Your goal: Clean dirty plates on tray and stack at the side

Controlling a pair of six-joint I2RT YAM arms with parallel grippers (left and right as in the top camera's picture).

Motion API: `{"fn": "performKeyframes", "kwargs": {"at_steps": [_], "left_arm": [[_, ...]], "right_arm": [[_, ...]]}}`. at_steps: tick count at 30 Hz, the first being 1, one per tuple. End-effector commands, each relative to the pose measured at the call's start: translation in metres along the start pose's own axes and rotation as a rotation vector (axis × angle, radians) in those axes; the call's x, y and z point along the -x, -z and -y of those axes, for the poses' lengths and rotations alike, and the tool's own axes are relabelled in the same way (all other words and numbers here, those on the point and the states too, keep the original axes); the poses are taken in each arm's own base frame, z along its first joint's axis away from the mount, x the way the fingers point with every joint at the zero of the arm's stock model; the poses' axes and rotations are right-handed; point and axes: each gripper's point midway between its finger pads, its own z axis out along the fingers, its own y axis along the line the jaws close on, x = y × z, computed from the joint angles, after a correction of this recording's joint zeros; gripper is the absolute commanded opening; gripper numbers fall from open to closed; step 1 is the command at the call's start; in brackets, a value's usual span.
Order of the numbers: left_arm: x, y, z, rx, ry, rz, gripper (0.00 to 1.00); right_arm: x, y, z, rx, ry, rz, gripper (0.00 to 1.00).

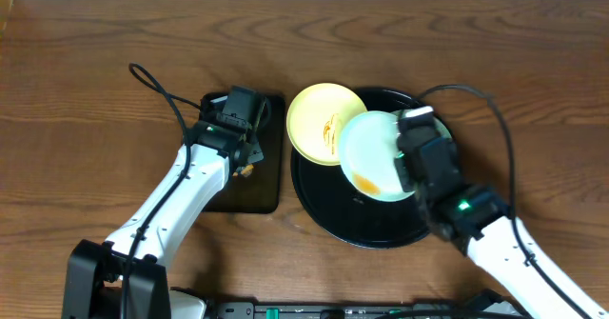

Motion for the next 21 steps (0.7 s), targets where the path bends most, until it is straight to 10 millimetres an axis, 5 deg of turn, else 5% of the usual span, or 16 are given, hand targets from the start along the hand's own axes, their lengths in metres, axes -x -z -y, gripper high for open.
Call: {"fn": "performKeyframes", "kwargs": {"at_steps": [1,7,21], "left_arm": [[-0.002,-0.002,-0.003,0.007,-0.011,-0.005,0.07],[-0.002,-0.002,-0.003,0.007,-0.011,-0.005,0.08],[-0.002,-0.002,-0.003,0.007,-0.011,-0.005,0.08]], "right_arm": [[0.027,0.021,0.011,-0.153,0.087,0.107,0.01],[0.048,0.045,-0.010,-0.205,0.221,0.217,0.01],[0.067,0.068,0.001,-0.361,0.230,0.300,0.01]]}}
